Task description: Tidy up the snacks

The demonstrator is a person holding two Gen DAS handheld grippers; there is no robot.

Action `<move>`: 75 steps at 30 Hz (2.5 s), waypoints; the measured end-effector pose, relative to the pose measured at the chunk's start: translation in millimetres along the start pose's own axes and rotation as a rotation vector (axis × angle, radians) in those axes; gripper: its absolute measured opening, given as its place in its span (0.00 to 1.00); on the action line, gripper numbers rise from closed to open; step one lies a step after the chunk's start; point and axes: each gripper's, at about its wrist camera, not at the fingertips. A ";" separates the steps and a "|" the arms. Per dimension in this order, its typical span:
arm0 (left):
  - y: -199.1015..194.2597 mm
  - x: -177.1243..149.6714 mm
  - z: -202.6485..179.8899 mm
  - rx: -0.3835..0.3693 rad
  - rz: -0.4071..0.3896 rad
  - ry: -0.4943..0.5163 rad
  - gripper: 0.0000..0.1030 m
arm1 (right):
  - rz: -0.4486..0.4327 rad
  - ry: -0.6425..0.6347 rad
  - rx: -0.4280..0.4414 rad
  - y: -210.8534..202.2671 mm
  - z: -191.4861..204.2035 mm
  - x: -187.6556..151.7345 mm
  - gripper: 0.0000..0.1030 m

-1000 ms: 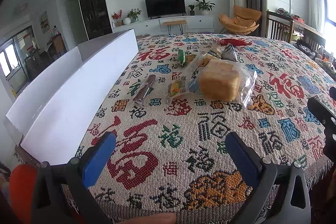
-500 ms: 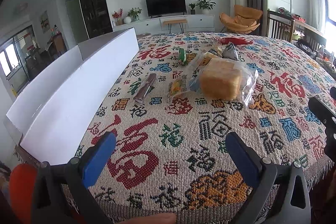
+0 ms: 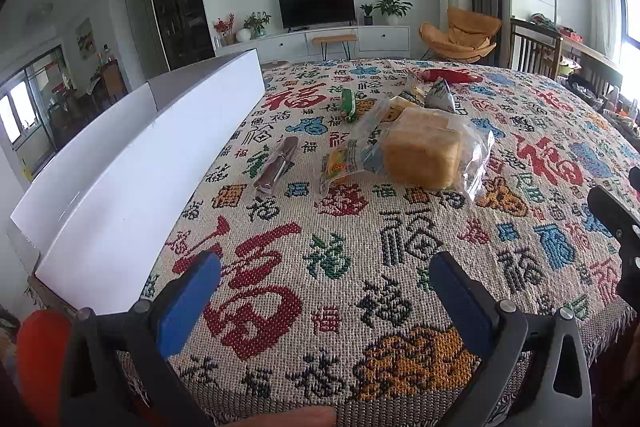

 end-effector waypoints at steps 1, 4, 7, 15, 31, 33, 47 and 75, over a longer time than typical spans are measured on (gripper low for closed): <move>0.5 0.1 0.0 0.000 0.002 -0.001 1.00 | 0.000 0.000 0.000 0.0 0.1 -0.2 0.88; 2.0 0.8 -0.1 0.000 0.008 -0.004 1.00 | 0.002 0.000 0.000 0.4 0.2 -0.7 0.88; 3.7 1.0 0.7 -0.002 0.014 -0.010 1.00 | 0.008 -0.002 0.002 2.4 0.5 -1.5 0.88; 8.2 0.6 2.7 -0.006 0.026 -0.020 1.00 | 0.021 -0.005 0.000 6.8 1.5 -2.1 0.88; 12.5 -1.4 12.4 -0.017 0.047 -0.046 1.00 | 0.034 -0.011 -0.007 10.5 1.8 -3.8 0.88; 13.6 -2.1 12.2 -0.018 0.053 -0.045 1.00 | 0.038 -0.008 -0.006 10.9 1.1 -3.8 0.88; 22.2 -4.4 17.8 -0.028 0.099 -0.079 1.00 | 0.042 0.007 -0.009 11.7 -2.5 -2.9 0.88; 50.9 -20.4 13.7 -0.058 0.231 -0.063 1.00 | 0.072 0.021 -0.005 16.2 -4.7 -5.2 0.88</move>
Point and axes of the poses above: each gripper's, at about its wrist camera, not at the fingertips, and y roughly the way its jaws point, z to its left, x to its top, and after that the axes turned 5 degrees about y, right-handed
